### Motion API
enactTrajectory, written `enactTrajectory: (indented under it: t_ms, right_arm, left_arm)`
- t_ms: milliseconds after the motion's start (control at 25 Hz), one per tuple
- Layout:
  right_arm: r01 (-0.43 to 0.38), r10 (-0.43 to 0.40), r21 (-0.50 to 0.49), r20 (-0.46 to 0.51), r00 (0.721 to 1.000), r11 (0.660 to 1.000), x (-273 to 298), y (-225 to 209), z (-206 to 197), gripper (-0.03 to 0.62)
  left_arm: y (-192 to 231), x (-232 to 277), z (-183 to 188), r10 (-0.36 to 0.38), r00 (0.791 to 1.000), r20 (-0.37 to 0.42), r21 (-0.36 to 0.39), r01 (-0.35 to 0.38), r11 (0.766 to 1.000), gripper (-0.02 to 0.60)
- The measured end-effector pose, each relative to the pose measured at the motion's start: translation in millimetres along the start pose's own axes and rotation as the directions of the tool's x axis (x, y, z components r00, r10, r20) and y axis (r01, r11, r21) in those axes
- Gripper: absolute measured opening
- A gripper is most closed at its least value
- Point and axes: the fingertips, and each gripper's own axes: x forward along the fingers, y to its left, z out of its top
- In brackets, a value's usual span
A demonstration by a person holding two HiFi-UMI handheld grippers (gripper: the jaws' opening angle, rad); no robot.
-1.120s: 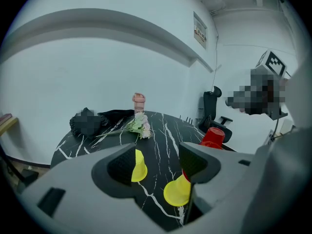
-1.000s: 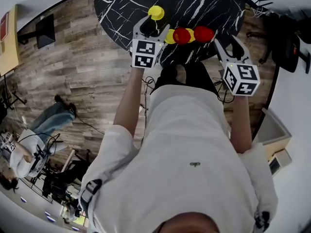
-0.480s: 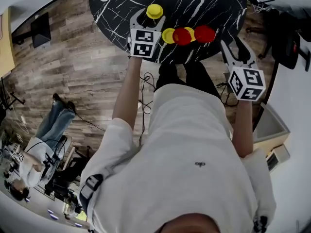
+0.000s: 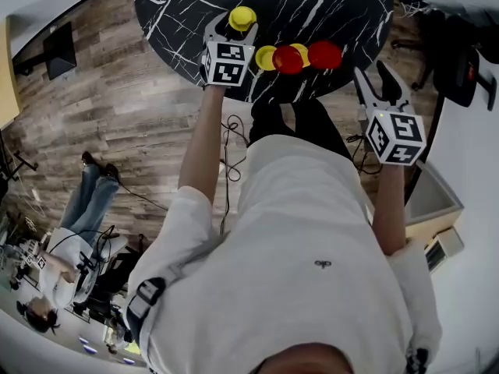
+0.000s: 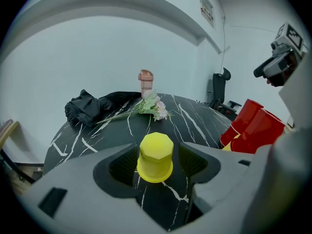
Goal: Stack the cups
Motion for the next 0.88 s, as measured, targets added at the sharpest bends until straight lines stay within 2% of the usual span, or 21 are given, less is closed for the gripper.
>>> enactTrajectory:
  t_ms: [280,520,880]
  right_arm:
    - [0.006,-0.006,-0.003,-0.002,1.0,1.0,-0.3,-2.4,-0.4,0.229]
    - [0.013,-0.013,-0.006,-0.005,1.0,1.0,-2.4,-3.4,0.3,0.227]
    - [0.01,-0.01,-0.006,0.001,1.0,1.0,-2.0,2.7,1.5,0.225]
  left_arm:
    - [0.1,7.5,-5.1,-0.001,1.0,-0.017,0.009,0.001,1.0,0.26]
    - [2.4,10.8,-5.0,0.006,1.0,-0.015,0.015,-0.005,1.0,0.232]
    - [0.7,5.4,-4.4,-0.005,1.0,-0.015,0.026,0.005,1.0,0.23]
